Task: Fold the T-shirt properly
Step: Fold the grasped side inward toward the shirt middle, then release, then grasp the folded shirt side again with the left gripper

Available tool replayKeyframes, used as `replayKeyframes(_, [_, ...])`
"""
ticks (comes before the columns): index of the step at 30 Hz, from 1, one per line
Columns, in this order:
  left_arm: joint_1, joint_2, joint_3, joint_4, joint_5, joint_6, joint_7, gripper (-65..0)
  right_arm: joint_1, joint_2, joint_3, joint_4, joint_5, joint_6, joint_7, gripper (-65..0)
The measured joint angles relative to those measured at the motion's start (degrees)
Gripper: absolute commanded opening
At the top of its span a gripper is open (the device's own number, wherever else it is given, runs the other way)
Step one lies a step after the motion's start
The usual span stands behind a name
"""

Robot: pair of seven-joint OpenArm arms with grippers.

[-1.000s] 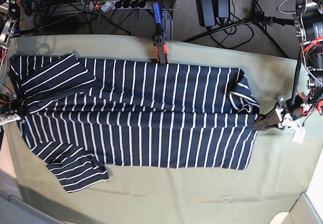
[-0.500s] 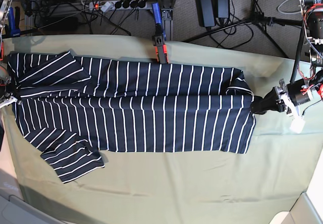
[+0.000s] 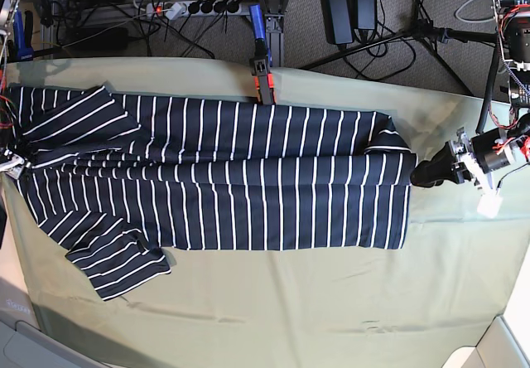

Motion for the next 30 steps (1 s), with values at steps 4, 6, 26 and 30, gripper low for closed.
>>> replayKeyframes(4, [-0.02, -1.38, 0.02, 0.26, 0.00, -0.02, 0.15, -34.3, 3.98, 0.13, 0.83, -0.07, -1.01, -0.04, 1.92, -20.3])
replayKeyframes(6, [-0.02, -2.27, 0.00, 0.85, 0.00, -0.02, 0.22, -34.3, 6.73, -0.37, 0.85, 0.11, -1.53, -0.04, 2.47, -20.3])
replayKeyframes(26, [3.45, -5.86, 0.09, 16.06, -0.74, -0.02, 0.79, -34.3, 12.26, -8.37, 0.87, -12.22, -14.40, -0.50, 13.77, -20.3])
replayKeyframes(30, [3.48, -5.86, 0.09, 16.06, 0.20, -0.02, 0.79, -34.3, 12.20, -9.11, 0.87, -11.43, -14.10, -0.50, 13.90, -20.3])
